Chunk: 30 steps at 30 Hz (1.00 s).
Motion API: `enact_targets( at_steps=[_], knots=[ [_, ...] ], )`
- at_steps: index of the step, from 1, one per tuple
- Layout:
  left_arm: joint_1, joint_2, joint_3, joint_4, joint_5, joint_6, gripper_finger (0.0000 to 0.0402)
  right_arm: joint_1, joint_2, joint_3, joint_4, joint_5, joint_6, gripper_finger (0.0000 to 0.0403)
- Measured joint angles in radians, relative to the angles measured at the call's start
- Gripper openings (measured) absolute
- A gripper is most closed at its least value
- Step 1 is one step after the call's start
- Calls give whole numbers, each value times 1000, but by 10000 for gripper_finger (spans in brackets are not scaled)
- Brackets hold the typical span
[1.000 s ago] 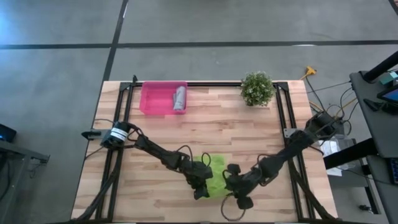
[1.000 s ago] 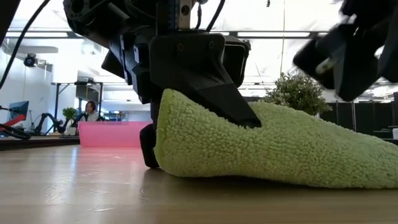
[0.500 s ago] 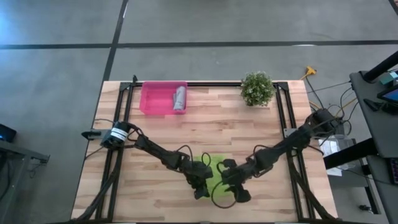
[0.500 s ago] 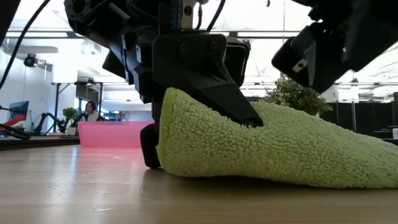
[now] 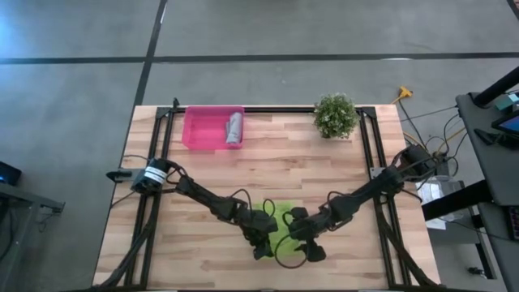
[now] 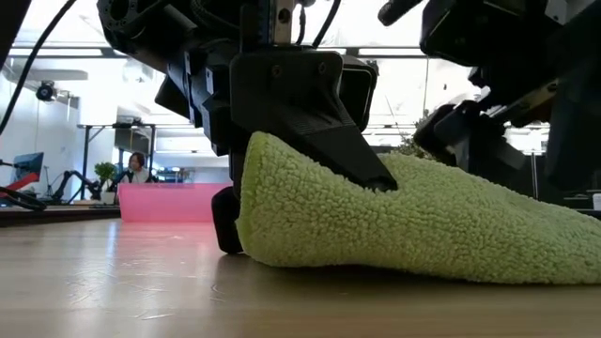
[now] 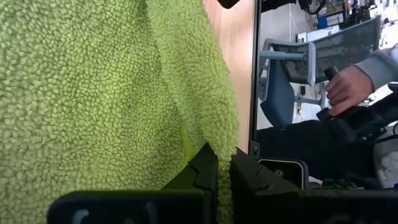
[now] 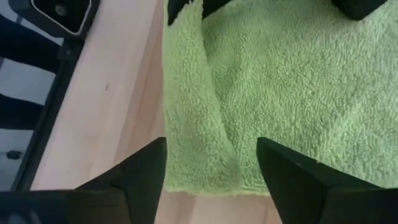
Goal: Roll microfiber towels into tight, uniform cylinder then place into a basket
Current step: Roll the green microfiber cloth
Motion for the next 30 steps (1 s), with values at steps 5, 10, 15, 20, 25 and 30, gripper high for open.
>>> enact_targets(
  at_steps=[5,10,15,20,25,30],
  knots=[
    [0,0,-2,0,0,0,0,9,0,-35,24,-2,16,191],
    [0,0,-2,0,0,0,0,26,0,-39,54,-7,47,125],
    [0,0,-3,0,-2,0,0,37,0,-39,88,-36,95,27],
    [0,0,-3,0,-6,-1,0,35,16,-85,188,-109,198,10],
    [-3,0,-1,-2,-16,22,0,33,80,-147,339,-111,337,9],
    [-19,0,-4,-15,-22,111,0,34,133,-141,398,-104,382,9]
  ],
)
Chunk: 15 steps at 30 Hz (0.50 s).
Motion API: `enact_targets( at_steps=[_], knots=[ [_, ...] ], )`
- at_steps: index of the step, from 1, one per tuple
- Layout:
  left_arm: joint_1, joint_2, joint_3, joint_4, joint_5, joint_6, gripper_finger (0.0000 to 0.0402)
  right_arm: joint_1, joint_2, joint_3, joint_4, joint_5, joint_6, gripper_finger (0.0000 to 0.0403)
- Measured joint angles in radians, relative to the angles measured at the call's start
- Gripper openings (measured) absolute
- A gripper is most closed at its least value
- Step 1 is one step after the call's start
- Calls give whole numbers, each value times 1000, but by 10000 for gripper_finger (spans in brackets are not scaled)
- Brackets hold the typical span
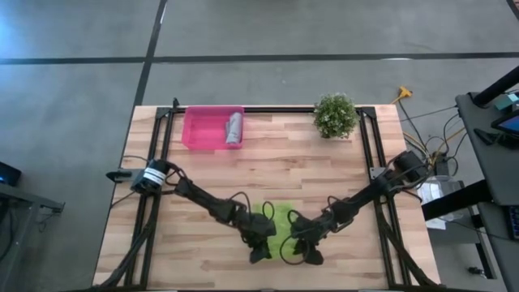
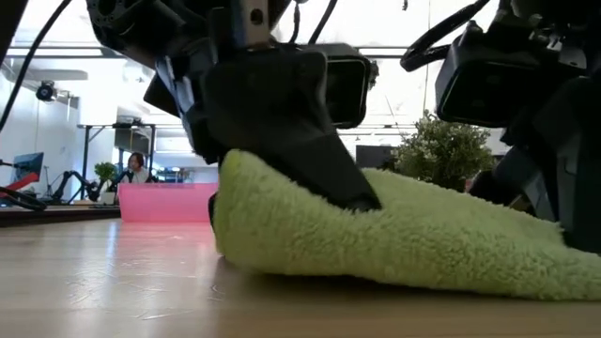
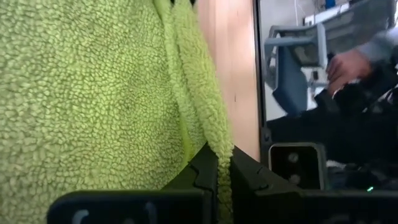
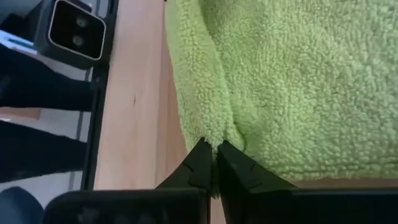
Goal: Roll microfiber towels into tight, uniform cylinder then place into a basket
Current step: Roll the green microfiber cloth
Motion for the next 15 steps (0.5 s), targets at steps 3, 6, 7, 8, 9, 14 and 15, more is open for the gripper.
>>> enact_targets(
  at_steps=[3,6,7,8,9,14,15],
  knots=[
    [-15,0,0,-22,-28,67,0,0,3,8,-11,4,5,9],
    [-35,0,2,-80,-99,151,0,0,4,9,-25,8,14,9],
    [-41,0,2,-98,-121,180,0,0,5,11,-34,8,18,9],
    [-46,0,2,-114,-143,198,0,1,6,12,-41,8,18,9],
    [-51,0,3,-133,-164,205,0,2,7,12,-47,8,18,9],
    [-56,-3,3,-161,-219,209,0,6,7,13,-59,11,17,11],
    [-56,-3,3,-162,-220,210,0,7,5,13,-60,17,17,13]
  ],
)
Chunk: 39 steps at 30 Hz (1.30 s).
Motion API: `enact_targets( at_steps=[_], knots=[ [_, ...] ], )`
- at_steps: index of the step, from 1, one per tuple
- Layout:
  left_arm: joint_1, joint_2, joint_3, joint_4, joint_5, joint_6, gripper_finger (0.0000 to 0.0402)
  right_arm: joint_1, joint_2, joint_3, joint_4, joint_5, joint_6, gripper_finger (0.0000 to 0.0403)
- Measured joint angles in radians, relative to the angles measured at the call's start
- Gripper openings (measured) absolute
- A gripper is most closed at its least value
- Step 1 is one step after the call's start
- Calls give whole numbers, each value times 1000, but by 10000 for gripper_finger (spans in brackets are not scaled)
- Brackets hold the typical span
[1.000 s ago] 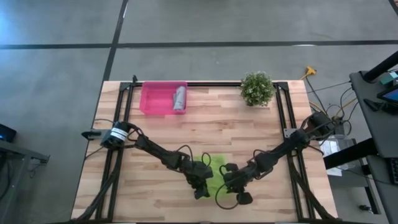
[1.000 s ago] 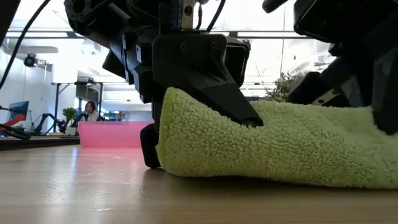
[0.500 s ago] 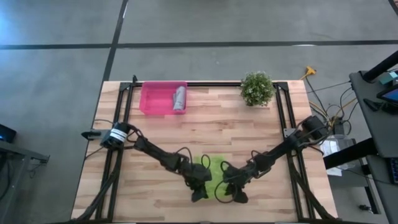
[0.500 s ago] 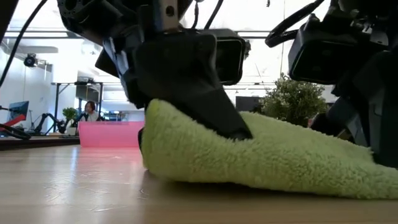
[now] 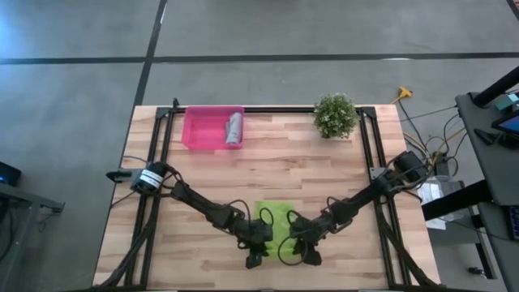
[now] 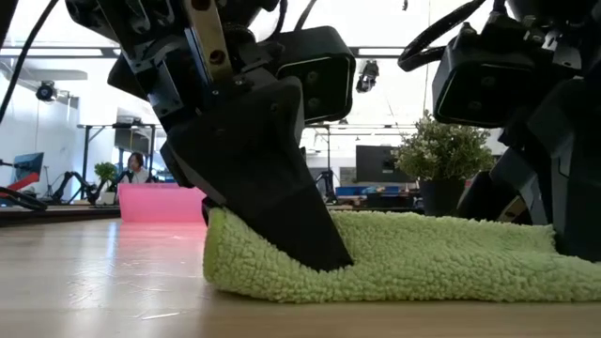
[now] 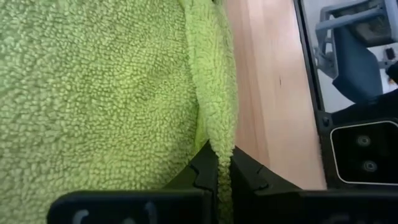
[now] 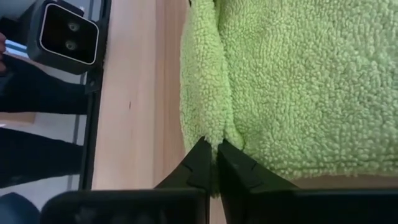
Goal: Roll microfiber towels into tight, uniform cylinder then place into a basket
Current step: Roll the green microfiber cloth
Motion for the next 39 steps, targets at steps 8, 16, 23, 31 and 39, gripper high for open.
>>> enact_targets(
  at_steps=[8,16,23,31,39],
  knots=[
    [-9,0,-1,-7,-11,0,0,7,-108,-11,-83,151,-108,23],
    [-18,0,-2,-16,-4,-4,0,6,-261,-12,-318,172,-90,22],
    [-17,0,-1,-16,5,-7,0,41,-380,9,-248,248,-100,13],
    [-17,0,0,-17,8,-31,0,115,-254,171,-271,429,-496,9],
    [-17,0,2,-16,13,-41,0,83,-16,315,-243,285,-389,9]
  ],
)
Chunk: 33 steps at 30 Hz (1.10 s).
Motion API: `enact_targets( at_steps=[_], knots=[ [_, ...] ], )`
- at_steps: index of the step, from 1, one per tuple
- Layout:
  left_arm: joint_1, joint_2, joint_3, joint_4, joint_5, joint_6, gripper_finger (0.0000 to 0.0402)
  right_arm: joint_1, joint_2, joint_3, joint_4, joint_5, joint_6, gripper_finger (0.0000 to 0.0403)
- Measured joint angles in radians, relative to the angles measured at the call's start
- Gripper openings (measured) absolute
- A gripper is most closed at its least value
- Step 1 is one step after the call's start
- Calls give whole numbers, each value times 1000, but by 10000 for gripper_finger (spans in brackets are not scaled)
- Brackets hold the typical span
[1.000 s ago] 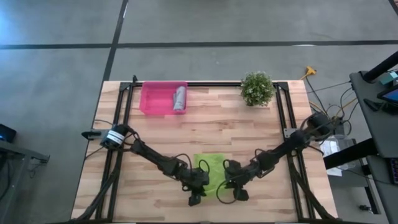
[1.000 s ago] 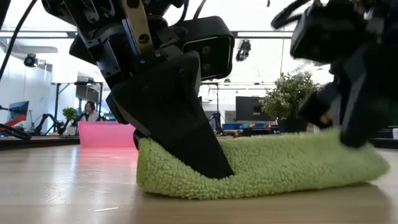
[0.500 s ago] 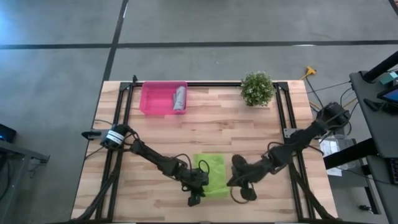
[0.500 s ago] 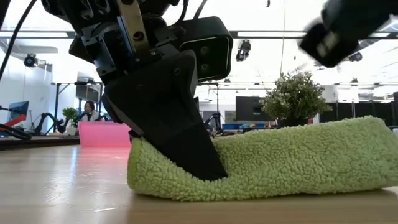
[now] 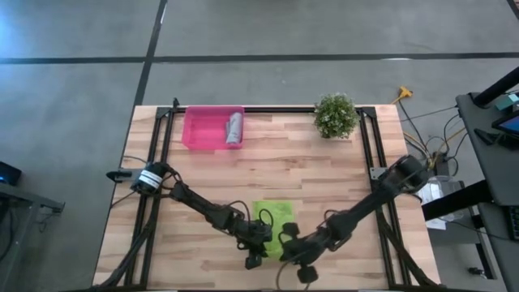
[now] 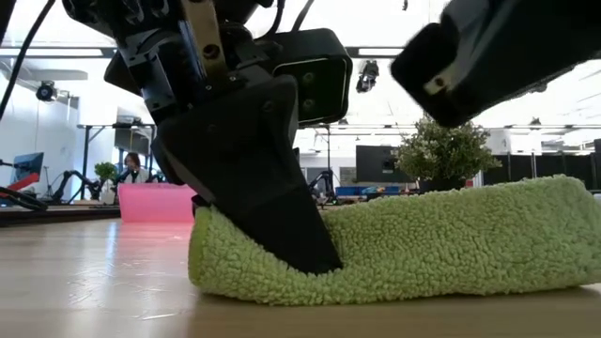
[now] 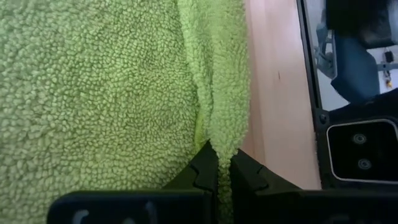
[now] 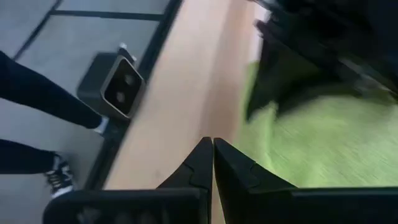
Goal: Roll microfiber towels into tight, uniform cylinder then place into a basket
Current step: Roll the green microfiber cloth
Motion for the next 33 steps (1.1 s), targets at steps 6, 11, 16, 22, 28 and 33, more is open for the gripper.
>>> enact_targets(
  at_steps=[6,11,16,22,28,33],
  knots=[
    [0,0,0,0,0,-16,0,-7,104,64,-7,-19,26,8],
    [0,0,0,3,1,-16,0,-20,147,71,6,-15,117,8],
    [0,0,0,10,4,-17,0,-28,138,57,22,53,246,8],
    [0,0,3,15,18,-17,0,-28,125,-9,64,92,378,8],
    [0,0,2,17,23,-16,0,-32,121,-76,155,109,487,8],
    [0,0,2,18,23,-8,0,-35,139,-104,225,105,567,8]
  ],
)
